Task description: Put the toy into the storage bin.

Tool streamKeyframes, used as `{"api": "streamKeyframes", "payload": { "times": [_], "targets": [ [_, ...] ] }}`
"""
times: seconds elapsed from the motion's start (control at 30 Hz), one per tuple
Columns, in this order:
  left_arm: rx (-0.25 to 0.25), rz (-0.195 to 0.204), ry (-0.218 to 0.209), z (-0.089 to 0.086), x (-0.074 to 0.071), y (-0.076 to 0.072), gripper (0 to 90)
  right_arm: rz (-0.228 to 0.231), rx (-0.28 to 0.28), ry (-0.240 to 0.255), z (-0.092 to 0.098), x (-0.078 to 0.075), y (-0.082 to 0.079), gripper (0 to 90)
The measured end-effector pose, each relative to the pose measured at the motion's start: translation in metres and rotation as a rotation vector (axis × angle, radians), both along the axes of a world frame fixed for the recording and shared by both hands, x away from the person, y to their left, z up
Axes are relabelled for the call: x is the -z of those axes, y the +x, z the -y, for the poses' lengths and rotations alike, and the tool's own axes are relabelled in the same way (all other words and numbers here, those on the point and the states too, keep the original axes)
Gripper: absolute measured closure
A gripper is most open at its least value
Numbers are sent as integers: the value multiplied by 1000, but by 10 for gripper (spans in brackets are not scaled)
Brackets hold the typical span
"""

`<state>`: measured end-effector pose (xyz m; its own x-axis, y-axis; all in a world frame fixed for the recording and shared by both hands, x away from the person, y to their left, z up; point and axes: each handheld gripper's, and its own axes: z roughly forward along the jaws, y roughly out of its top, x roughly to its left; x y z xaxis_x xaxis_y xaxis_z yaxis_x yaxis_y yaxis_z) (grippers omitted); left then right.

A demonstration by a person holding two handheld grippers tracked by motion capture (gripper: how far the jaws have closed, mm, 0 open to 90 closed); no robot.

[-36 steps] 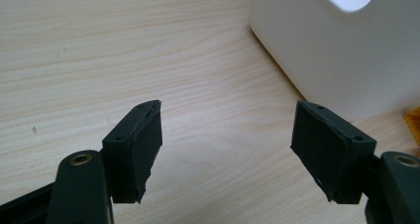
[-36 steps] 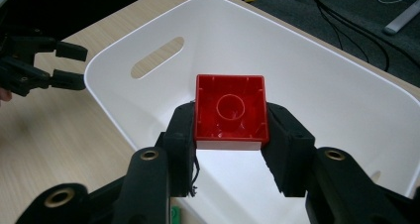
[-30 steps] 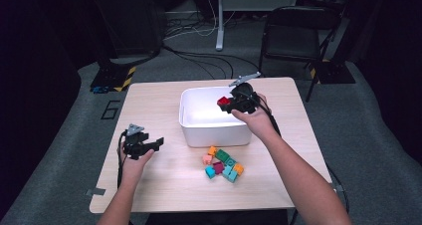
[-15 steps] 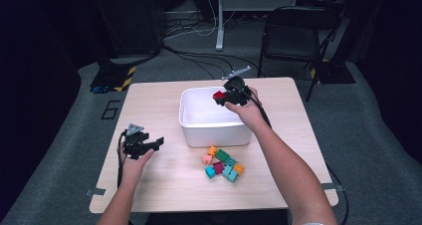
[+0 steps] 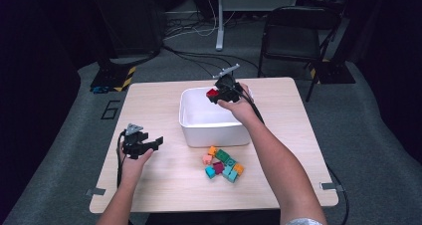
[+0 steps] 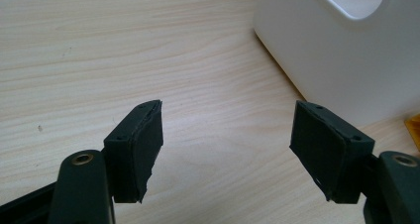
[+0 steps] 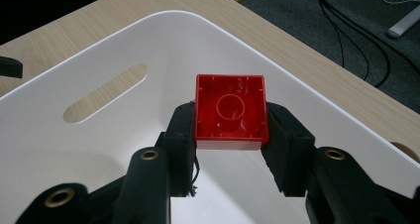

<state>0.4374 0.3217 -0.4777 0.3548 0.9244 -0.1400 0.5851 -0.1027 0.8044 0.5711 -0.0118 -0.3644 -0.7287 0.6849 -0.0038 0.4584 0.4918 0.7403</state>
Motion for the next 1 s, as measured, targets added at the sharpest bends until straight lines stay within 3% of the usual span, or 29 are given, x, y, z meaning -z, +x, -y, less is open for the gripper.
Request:
{"api": "streamKeyframes", "payload": {
  "times": [0.23, 0.47, 0.6, 1.0],
  "targets": [
    [-9, 5, -10, -3, -2, 0, 283, -46, 11, -22, -2, 9, 7, 581],
    [-5, -2, -12, -3, -1, 0, 283, -77, 31, 6, -2, 9, 7, 538],
    [-3, -2, -13, -3, -2, 0, 283, -80, 30, -2, 1, 8, 6, 534],
    [-7, -1, -6, -2, -1, 0, 286, -39, -1, 42, 17, -12, -32, 500]
  ]
}}
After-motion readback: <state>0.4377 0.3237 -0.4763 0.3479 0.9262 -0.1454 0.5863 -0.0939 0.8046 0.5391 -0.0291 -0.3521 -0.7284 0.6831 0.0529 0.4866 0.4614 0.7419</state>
